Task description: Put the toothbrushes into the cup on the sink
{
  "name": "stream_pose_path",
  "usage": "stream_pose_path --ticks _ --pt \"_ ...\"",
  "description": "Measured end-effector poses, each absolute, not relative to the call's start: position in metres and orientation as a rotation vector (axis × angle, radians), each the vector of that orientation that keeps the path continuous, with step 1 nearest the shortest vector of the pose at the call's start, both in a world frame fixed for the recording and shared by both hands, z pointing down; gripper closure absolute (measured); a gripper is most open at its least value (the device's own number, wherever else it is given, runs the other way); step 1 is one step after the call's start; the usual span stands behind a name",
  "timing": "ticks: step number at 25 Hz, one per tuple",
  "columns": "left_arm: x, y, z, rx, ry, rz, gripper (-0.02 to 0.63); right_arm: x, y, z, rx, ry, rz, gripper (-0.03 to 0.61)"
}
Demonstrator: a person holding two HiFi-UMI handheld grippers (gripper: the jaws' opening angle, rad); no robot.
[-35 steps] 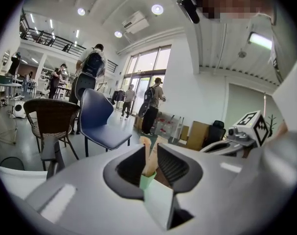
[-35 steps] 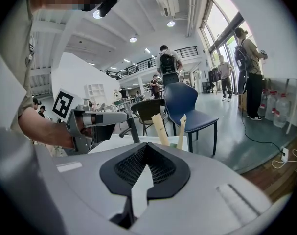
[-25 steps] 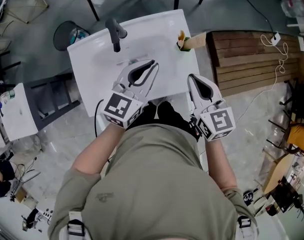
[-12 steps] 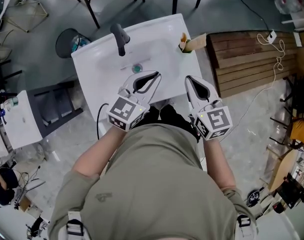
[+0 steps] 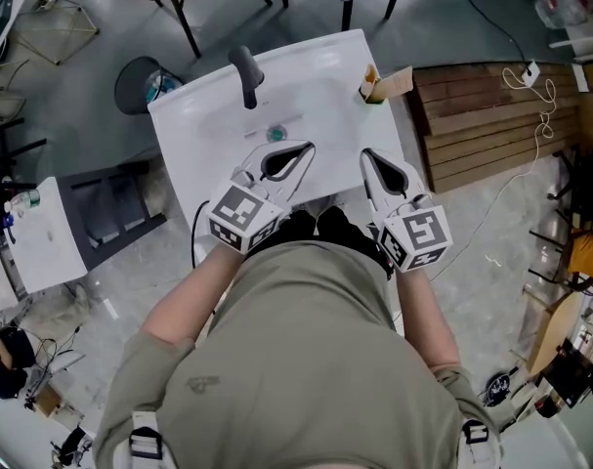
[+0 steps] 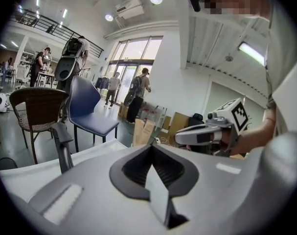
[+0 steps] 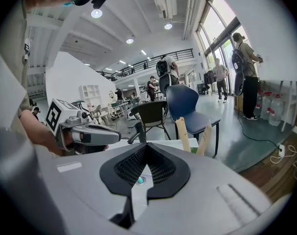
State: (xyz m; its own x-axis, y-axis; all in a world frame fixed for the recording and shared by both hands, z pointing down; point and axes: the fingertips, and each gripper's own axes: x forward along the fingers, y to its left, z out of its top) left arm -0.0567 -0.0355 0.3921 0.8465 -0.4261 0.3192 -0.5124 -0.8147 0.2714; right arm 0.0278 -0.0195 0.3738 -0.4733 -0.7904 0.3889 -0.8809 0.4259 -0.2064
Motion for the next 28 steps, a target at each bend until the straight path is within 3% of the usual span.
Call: stream_pose_path --ticks 28 --pt "-0.055 -0.025 0.383 2.693 -0.614 0.344 0.607 0.02 -0.011 0.371 1.442 -2.446 0.564 0.568"
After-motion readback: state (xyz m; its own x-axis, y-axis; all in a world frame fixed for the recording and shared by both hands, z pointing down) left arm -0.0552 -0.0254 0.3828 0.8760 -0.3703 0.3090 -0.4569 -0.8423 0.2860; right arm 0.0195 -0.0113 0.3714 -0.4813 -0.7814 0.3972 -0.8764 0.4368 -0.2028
